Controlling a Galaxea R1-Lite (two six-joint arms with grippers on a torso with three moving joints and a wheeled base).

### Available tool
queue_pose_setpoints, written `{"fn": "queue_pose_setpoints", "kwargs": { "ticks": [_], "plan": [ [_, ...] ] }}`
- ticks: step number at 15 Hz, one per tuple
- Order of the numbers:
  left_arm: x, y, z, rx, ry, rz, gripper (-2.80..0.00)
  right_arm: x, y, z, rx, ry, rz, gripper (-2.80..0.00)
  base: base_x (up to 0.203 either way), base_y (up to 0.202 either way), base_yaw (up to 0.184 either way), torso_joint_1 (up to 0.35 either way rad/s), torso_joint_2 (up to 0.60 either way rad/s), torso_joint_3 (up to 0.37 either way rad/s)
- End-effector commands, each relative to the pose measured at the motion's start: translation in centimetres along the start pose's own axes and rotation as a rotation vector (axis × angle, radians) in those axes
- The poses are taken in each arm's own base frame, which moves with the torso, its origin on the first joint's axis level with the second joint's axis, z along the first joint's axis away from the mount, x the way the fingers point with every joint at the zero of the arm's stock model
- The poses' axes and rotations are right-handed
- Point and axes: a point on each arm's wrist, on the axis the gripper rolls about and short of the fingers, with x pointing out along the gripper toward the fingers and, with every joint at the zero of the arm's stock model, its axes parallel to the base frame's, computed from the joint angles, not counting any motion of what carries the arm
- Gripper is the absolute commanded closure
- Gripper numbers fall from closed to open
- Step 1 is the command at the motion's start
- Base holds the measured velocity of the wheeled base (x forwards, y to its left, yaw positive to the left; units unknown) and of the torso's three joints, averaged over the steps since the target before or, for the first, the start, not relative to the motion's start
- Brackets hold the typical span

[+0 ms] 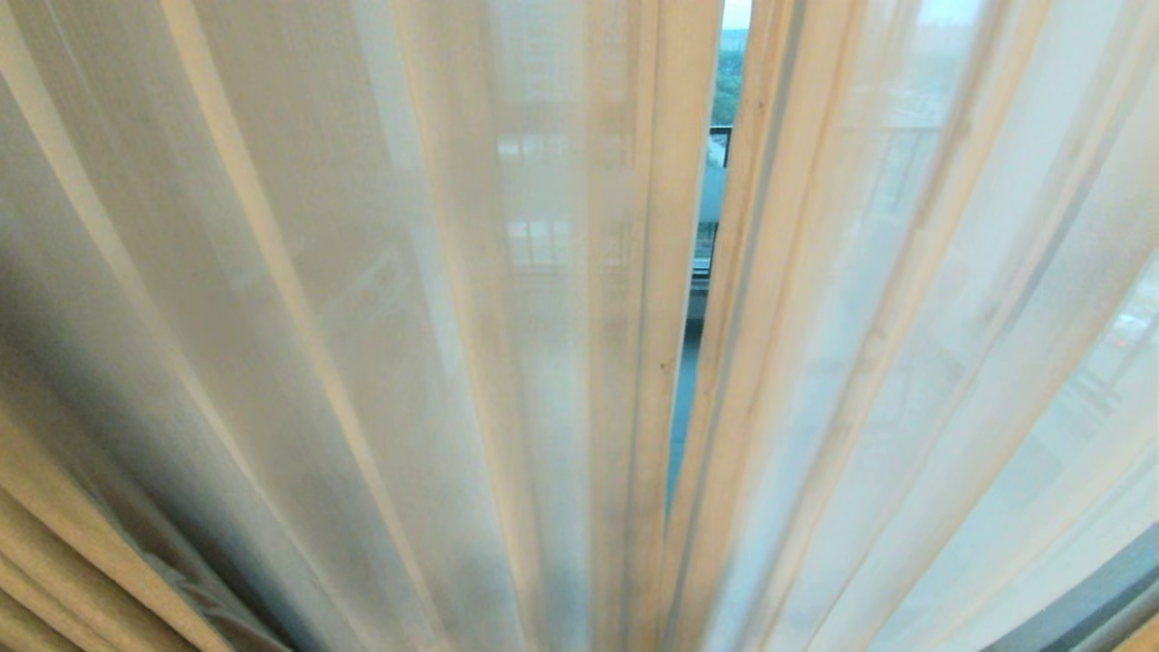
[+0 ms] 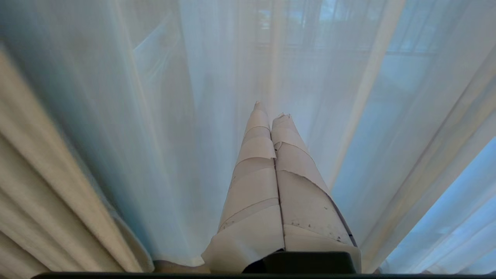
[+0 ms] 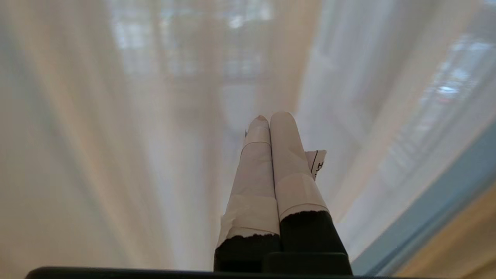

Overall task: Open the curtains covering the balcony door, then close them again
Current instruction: Pull the outer curtains open on both sides

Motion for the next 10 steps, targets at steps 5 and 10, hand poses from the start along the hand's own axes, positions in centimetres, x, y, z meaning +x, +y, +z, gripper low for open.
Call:
{"fn": "queue_pose_setpoints", "kwargs": {
  "ticks": [5, 10],
  "plan": [
    [0.0, 0.0, 0.0, -0.001, -0.001, 0.001, 0.0, -6.4, 2.8, -8.1, -0.055, 0.112, 0.245, 0.0, 0.0, 0.0, 0.0, 0.0, 0.0, 0.0],
    [0.0, 0.0, 0.0, 0.0, -0.001, -0.001, 0.0, -11.1, 3.1, -15.4, -0.08, 0.184, 0.368, 0.0, 0.0, 0.0, 0.0, 0.0, 0.0, 0.0]
  ]
}}
